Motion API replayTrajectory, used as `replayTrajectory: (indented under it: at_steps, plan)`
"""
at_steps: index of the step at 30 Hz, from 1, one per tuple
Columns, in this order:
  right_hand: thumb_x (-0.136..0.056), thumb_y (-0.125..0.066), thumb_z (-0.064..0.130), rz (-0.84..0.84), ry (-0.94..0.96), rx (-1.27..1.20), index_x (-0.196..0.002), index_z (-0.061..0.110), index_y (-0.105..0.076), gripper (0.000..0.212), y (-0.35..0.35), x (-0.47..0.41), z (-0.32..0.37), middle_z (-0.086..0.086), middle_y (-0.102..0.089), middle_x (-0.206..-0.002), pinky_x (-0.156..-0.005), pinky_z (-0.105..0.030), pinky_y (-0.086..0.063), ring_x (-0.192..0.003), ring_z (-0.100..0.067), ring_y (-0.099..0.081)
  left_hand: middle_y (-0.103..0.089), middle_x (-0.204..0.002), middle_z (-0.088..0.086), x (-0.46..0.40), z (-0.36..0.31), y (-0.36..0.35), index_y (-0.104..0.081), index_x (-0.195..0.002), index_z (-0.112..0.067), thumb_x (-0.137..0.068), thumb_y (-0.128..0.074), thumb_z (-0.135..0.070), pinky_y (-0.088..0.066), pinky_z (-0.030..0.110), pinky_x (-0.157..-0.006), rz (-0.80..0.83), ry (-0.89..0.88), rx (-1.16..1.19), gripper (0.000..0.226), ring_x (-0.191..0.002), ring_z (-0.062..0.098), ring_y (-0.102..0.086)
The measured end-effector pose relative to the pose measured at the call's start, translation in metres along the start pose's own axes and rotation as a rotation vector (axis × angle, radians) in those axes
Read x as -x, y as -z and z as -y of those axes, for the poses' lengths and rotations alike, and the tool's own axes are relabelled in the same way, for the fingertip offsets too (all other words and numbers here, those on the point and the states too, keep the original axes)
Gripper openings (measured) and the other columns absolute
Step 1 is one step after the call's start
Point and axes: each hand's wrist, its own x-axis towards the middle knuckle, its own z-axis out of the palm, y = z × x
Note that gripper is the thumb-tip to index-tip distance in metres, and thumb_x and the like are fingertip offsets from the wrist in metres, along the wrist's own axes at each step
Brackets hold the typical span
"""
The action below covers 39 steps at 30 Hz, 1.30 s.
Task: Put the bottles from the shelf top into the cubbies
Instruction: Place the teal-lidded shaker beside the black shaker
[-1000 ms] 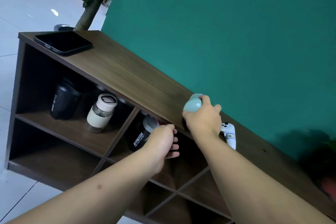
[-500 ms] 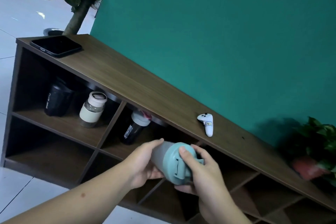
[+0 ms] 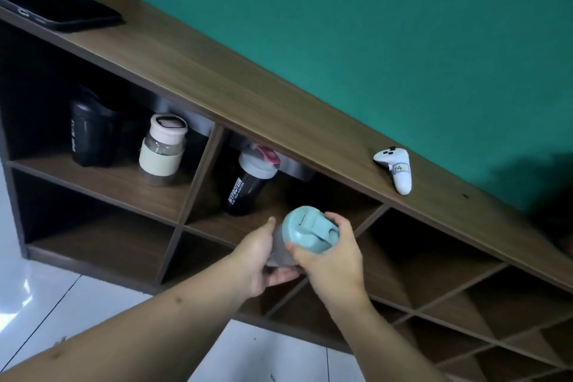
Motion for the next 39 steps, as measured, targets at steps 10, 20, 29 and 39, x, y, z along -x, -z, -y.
replayTrajectory:
  at_steps: [10,20,29,39]
  plan:
    - [-0.06,-0.093,0.033,-0.172,-0.048,0.055,-0.108,0.028,-0.053,0.062,-0.039,-0.108,-0.007,0.001,-0.068,-0.107,-0.085,-0.035,-0.055,-0.095,-0.019,-0.068,-0.059,-0.145,0.012,-0.064,-0.022,-0.012,-0.05,-0.153,-0.027,-0.108,-0.039,-0.014,-0.05,0.044,-0.104,-0.053,-0.162,-0.083,0.048,-0.12,0.031,-0.06]
    - [-0.06,-0.094,0.029,-0.203,-0.16,-0.118,-0.128,0.013,-0.043,0.087,-0.057,-0.151,-0.034,-0.008,-0.065,-0.12,-0.098,-0.038,-0.054,-0.106,-0.025,-0.067,-0.065,-0.135,0.007,-0.103,-0.032,-0.012,-0.053,-0.151,-0.019,-0.107,-0.04,-0.011,-0.046,0.037,-0.103,0.036,-0.199,-0.164,0.046,-0.11,0.022,-0.06]
    - [-0.065,-0.093,0.012,-0.18,-0.137,-0.249,-0.121,0.018,-0.046,0.074,-0.07,-0.163,-0.043,0.0,-0.069,-0.109,-0.102,-0.041,-0.054,-0.101,-0.019,-0.069,-0.056,-0.152,0.014,-0.128,-0.033,-0.012,-0.047,-0.155,-0.016,-0.107,-0.042,-0.011,-0.037,0.046,-0.12,0.008,-0.167,-0.134,0.048,-0.138,0.032,-0.053]
    - [-0.087,-0.072,0.008,-0.313,-0.262,-0.67,-0.152,0.022,-0.04,0.074,-0.085,-0.105,-0.067,-0.006,-0.046,-0.153,-0.104,-0.032,-0.041,-0.137,-0.019,-0.049,-0.072,-0.131,0.001,-0.108,-0.011,0.004,-0.064,-0.13,-0.027,-0.089,-0.058,-0.022,-0.042,0.043,-0.116,-0.024,-0.331,-0.308,0.042,-0.123,0.018,-0.064]
